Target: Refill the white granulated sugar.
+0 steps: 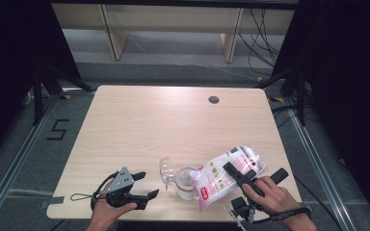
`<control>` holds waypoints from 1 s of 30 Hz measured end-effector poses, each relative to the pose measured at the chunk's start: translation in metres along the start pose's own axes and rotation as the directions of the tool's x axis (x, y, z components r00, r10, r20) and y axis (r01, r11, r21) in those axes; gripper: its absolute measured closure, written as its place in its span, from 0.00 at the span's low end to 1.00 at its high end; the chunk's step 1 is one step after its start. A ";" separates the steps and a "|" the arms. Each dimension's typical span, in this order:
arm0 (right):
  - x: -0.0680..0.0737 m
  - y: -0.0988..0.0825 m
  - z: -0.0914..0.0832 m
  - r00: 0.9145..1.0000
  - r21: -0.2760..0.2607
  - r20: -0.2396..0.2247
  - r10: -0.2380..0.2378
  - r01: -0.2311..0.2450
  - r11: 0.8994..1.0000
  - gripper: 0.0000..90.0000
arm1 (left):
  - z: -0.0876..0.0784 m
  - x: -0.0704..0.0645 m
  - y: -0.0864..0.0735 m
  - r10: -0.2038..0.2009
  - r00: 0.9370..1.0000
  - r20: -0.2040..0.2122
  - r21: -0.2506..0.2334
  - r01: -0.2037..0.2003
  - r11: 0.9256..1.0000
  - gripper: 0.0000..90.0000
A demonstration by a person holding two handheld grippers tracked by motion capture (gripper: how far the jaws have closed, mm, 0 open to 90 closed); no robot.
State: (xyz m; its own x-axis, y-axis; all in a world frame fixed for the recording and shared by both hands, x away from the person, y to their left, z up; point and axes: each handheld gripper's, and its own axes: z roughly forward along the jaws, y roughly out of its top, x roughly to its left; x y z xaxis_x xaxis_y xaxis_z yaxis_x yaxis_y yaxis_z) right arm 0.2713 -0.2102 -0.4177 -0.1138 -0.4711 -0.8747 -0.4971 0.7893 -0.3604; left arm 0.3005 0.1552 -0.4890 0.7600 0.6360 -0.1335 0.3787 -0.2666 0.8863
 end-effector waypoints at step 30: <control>-0.001 -0.002 0.002 1.000 -0.016 -0.013 -0.006 0.006 1.000 0.75 | 0.000 0.000 0.000 0.005 1.000 0.001 0.004 -0.005 1.000 0.24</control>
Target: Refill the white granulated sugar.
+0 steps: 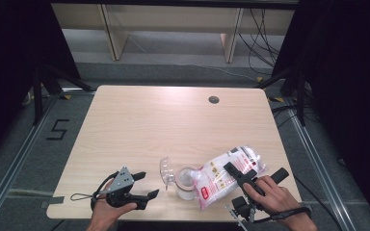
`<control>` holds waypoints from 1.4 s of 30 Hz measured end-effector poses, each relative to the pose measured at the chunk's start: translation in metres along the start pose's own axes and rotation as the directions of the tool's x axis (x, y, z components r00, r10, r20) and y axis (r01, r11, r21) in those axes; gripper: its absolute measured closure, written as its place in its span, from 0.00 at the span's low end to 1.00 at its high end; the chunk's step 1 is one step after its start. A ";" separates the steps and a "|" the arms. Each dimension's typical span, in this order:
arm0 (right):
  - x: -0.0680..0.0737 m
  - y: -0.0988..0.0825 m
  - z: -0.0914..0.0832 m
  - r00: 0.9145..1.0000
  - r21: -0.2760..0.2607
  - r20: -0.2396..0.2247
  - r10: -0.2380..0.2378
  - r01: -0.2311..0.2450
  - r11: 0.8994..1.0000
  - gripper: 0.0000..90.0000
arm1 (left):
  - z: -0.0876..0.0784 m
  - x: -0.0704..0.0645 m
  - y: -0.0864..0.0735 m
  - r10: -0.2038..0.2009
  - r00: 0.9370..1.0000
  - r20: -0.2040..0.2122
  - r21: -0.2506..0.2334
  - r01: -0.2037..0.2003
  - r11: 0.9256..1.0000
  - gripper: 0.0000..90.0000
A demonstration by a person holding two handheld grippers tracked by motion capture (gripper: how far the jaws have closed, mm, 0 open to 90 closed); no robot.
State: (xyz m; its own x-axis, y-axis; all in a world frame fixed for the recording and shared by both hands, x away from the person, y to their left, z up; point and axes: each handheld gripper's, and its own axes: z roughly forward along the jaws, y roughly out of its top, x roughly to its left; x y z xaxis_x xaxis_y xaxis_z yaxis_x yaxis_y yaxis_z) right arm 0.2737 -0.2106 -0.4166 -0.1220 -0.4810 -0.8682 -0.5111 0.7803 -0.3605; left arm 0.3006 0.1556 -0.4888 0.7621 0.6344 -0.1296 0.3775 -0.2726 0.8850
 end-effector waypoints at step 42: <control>0.002 -0.001 0.003 1.000 0.001 -0.012 0.010 -0.010 1.000 0.77 | 0.000 0.000 0.000 0.003 1.000 0.002 -0.004 -0.003 1.000 0.24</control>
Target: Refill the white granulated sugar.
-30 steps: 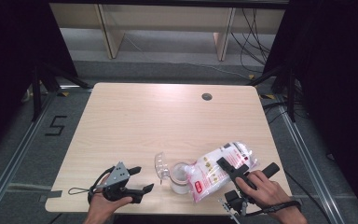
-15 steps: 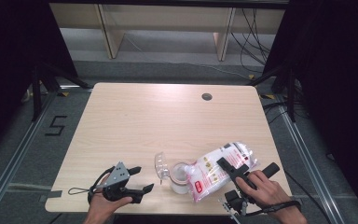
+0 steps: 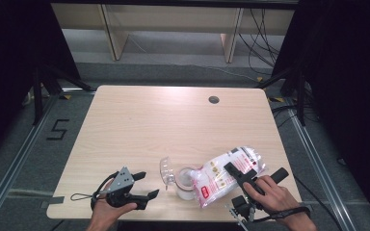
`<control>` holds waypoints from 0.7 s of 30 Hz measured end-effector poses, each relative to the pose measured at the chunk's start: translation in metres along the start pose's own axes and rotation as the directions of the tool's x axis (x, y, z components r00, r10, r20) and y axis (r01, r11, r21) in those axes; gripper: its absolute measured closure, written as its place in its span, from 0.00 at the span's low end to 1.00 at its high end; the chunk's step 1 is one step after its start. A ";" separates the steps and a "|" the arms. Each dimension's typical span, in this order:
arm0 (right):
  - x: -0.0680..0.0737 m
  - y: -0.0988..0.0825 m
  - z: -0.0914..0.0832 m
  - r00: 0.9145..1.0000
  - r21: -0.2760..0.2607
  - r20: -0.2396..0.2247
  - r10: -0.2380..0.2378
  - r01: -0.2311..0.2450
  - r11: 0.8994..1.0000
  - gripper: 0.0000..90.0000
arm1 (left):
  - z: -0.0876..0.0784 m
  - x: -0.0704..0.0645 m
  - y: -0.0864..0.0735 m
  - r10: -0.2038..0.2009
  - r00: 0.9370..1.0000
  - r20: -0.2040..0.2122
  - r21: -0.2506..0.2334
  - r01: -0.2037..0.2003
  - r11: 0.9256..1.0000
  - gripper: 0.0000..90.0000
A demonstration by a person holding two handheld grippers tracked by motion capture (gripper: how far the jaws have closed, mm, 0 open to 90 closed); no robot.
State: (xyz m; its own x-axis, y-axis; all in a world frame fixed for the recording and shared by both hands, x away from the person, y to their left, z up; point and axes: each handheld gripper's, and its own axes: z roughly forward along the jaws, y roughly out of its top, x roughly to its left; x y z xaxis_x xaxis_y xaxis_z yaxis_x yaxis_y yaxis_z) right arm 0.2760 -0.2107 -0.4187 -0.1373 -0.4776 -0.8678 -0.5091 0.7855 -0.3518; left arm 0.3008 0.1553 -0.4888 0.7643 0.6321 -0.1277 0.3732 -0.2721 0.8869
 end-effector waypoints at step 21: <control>0.001 0.000 0.002 1.000 0.015 -0.008 -0.020 0.020 1.000 0.78 | -0.001 0.002 0.000 0.025 1.000 0.002 0.007 -0.025 1.000 0.24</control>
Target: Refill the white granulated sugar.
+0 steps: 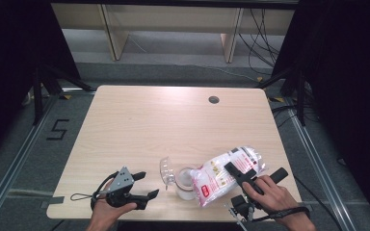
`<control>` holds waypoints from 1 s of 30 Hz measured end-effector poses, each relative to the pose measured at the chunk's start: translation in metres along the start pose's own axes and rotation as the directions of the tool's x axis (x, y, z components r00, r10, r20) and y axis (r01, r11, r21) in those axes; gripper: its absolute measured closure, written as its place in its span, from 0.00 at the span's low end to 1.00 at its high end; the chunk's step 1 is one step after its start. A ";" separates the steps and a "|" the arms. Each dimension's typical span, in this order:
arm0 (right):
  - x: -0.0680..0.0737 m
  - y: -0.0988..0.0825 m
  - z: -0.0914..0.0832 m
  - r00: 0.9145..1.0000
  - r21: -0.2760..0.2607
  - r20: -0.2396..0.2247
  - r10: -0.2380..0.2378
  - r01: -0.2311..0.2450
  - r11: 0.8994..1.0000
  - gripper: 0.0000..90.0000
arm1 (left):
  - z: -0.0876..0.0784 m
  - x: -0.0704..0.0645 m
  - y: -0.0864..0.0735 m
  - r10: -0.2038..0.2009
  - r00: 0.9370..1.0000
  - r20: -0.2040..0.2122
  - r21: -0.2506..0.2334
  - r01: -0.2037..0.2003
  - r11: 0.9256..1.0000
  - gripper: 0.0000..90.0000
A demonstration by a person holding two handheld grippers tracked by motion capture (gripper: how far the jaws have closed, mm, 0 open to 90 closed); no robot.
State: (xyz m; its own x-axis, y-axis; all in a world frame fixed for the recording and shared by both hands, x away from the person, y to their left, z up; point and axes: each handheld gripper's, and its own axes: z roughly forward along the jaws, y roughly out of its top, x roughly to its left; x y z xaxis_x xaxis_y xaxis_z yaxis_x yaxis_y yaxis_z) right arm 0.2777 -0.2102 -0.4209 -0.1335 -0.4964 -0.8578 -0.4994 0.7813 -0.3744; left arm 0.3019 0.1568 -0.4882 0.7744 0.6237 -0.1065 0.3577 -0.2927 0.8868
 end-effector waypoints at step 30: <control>-0.001 0.002 -0.002 1.000 0.041 -0.002 -0.028 0.028 0.999 0.78 | 0.000 0.000 0.000 0.001 1.000 -0.001 -0.001 -0.001 1.000 0.24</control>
State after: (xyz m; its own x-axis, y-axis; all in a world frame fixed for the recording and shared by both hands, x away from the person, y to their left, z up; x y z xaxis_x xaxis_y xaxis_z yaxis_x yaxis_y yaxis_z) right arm 0.2754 -0.2088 -0.4206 -0.1217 -0.5187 -0.8463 -0.4678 0.7820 -0.4120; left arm 0.3020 0.1568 -0.4881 0.7740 0.6243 -0.1054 0.3564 -0.2921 0.8875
